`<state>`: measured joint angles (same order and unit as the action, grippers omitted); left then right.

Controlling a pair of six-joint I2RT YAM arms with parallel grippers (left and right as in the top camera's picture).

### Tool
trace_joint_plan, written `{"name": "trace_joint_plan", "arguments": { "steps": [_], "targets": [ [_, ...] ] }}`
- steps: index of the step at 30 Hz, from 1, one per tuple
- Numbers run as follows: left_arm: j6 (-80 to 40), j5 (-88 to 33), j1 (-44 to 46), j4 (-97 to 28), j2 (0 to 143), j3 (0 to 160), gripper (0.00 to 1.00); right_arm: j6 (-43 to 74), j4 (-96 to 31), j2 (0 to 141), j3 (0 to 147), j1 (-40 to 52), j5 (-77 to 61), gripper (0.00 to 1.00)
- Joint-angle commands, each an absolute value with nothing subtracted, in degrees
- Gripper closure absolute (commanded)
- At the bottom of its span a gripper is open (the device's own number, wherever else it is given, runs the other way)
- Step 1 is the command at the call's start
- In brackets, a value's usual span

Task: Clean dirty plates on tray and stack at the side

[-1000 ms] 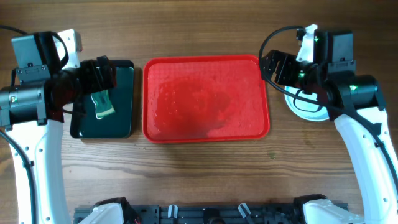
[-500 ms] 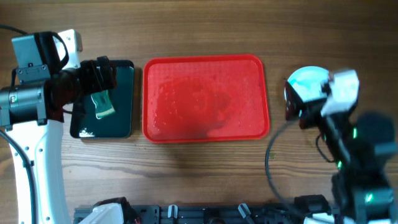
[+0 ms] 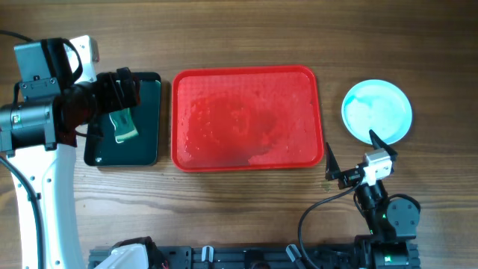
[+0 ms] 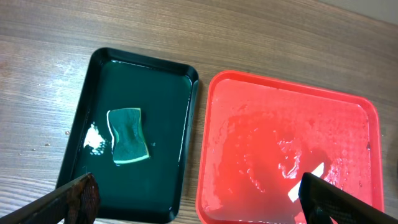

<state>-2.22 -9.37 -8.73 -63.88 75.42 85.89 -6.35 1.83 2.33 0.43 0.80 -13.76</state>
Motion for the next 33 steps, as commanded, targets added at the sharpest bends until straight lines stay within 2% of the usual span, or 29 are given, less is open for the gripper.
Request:
{"name": "trace_joint_plan", "arguments": {
  "steps": [1,23,31,33],
  "targets": [
    [-1.91,-10.24,-8.47,-63.72,75.02,86.48,0.0,-5.89,1.34,0.14,0.3,0.56,-15.14,0.0],
    [-1.91,-10.22,-8.38,-64.03,74.37,86.46,0.0,-6.02,1.32,0.58,0.3,0.56,-15.11,0.0],
    [-1.89,-8.12,-2.0,-65.19,61.28,85.6,0.0,-6.0,1.32,0.58,0.3,0.56,-15.11,0.0],
    [-1.8,-7.4,0.23,-59.09,54.17,80.47,0.0,-6.02,1.32,0.58,0.3,0.56,-15.11,0.01]
  ]
}}
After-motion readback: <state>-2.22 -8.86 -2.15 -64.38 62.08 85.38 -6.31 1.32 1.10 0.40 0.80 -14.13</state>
